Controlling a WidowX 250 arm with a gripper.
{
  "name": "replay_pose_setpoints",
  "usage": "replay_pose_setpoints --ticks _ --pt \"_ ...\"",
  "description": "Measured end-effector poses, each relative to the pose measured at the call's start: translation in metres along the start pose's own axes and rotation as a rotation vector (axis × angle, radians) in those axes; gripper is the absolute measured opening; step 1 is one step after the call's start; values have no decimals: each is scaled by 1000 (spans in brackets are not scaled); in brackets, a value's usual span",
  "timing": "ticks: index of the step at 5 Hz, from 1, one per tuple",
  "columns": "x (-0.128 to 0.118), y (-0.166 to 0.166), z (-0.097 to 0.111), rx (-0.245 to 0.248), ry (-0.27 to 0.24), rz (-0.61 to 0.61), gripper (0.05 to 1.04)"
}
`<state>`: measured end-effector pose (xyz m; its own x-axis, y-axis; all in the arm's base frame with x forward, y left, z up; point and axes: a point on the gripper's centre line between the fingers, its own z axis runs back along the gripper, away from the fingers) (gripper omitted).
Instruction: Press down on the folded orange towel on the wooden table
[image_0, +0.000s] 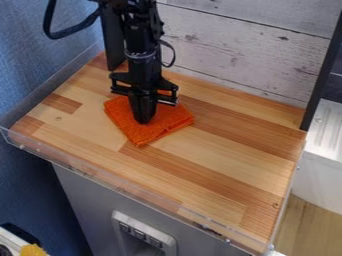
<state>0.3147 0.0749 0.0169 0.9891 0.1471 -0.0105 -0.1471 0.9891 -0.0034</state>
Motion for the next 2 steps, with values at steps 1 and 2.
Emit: replay_pose_setpoints --ticks 1,2 --pt "2 5 0 -1 -14 2 59" --pt "3 12 -3 -10 -11 -5 79"
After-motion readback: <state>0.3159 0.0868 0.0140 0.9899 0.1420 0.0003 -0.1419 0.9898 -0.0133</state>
